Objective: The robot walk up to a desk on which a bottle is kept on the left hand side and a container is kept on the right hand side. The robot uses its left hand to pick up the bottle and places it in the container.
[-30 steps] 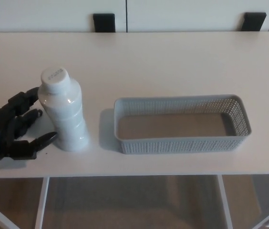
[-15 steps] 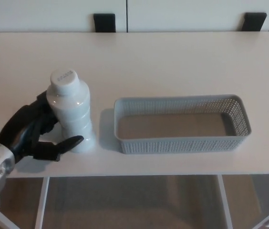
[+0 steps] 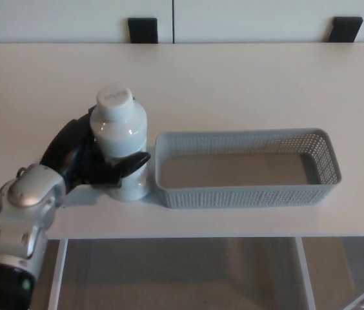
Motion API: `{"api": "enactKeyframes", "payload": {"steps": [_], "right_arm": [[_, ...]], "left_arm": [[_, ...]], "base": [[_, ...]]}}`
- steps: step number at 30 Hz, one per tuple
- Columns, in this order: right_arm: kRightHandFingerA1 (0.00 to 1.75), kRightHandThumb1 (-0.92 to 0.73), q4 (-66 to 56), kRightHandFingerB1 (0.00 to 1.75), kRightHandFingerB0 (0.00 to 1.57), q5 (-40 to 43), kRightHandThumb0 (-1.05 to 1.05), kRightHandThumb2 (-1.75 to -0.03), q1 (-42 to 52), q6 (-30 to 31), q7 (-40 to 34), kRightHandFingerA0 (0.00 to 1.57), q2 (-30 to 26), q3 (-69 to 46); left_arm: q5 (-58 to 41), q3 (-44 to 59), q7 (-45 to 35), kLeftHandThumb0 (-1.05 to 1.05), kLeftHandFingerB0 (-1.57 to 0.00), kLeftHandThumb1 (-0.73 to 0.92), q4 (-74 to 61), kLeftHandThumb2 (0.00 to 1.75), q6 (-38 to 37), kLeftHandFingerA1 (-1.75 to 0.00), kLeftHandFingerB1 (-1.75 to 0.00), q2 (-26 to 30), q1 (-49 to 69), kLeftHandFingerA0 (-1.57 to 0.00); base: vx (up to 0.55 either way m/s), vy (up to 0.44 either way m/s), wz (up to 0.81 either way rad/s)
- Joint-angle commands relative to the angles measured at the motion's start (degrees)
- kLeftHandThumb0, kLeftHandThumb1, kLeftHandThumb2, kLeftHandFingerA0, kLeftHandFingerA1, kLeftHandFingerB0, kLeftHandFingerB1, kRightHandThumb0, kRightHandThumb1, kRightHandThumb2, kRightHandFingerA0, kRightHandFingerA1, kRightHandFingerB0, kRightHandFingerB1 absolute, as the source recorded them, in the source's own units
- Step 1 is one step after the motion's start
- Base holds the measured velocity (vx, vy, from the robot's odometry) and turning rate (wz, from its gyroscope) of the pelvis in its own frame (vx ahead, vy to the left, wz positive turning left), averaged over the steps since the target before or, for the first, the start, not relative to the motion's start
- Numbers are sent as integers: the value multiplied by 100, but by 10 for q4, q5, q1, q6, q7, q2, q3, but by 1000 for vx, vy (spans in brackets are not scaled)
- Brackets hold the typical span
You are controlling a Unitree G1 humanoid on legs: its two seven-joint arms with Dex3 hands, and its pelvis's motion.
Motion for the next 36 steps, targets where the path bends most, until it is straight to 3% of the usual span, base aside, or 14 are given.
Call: {"api": "enactKeyframes", "payload": {"steps": [1, 2, 4, 9, 14, 15, 16, 18, 19, 24, 25, 29, 30, 36], "right_arm": [[71, -31, -22, 54, 24, 0, -14, -81, -7, 19, -18, 57, 6, 12], [62, -46, -20, 41, 36, -3, -20, -53, -14, 16, -18, 62, 4, 14], [69, -31, -16, 54, 23, -5, -16, -81, -17, 12, -15, 53, 1, 14], [72, -31, -24, 54, 24, -11, -16, -81, -17, 8, -16, 58, -2, 21], [62, -46, -32, 41, 35, -4, -19, -53, -20, 22, -23, 60, -10, 16], [62, -46, -27, 41, 35, -3, -19, -53, -23, 22, -20, 60, -12, 15], [70, -32, -23, 54, 25, -4, -14, -82, -27, 21, -18, 55, -14, 15], [61, -49, -24, 41, 37, -5, -18, -54, -30, 24, -20, 61, -16, 16], [71, -32, -28, 54, 25, -4, -15, -81, -30, 27, -23, 57, -15, 16], [72, -31, -38, 54, 25, -1, -17, -81, -32, 34, -28, 60, -11, 16], [62, -49, -40, 40, 37, -3, -19, -54, -32, 36, -34, 66, -9, 16], [62, -49, -30, 41, 37, -6, -18, -54, -34, 31, -34, 63, -8, 16], [73, -32, -44, 54, 25, -3, -15, -82, -29, 37, -33, 60, -6, 19], [72, -31, -41, 54, 24, -6, -16, -81, -28, 32, -27, 57, -7, 22]], "left_arm": [[32, 49, 191, -14, -88, 71, 154, 80, 25, -132, -92, -33, -110, -110], [30, 54, 199, -13, -90, 62, 172, 93, 20, -133, -103, -35, -129, -110], [30, 54, 201, -13, -90, 63, 172, 92, 20, -133, -105, -36, -133, -111], [21, 62, 187, -14, -81, 75, 137, 74, 24, -146, -107, -30, -119, -103], [13, 79, 179, -19, -80, 78, 82, 67, 30, -139, -97, -22, -111, -106], [11, 82, 176, -19, -80, 78, 72, 67, 29, -139, -97, -21, -111, -106], [6, 88, 176, -21, -80, 78, 44, 67, 31, -130, -96, -22, -114, -107], [-2, 92, 176, -20, -78, 82, -9, 65, 41, -126, -96, -26, -122, -106], [-8, 93, 175, -18, -79, 81, -43, 66, 46, -127, -97, -32, -129, -108], [-37, 80, 175, -18, -82, 77, -166, 66, 103, -110, -97, -74, -164, -117], [-35, 68, 175, -15, -83, 75, -193, 71, 121, -114, -98, -86, -169, -116], [-24, 45, 175, -15, -80, 78, -226, 68, 146, -122, -96, -108, -170, -111], [-17, 30, 181, -13, -80, 81, -231, 65, 158, -132, -97, -130, -177, -104], [1, -17, 166, -10, -80, 80, -218, 69, 184, -116, -97, -165, -182, -112]], "base": [[0, 0, 0], [0, 0, 0], [0, 0, 0], [0, 0, 0], [0, 0, 0], [0, 0, 0], [0, 0, 0], [0, 0, 0], [0, 0, 0], [0, 0, 0], [0, 0, 0], [0, 0, 0], [0, 0, 0], [0, 0, 0]]}}
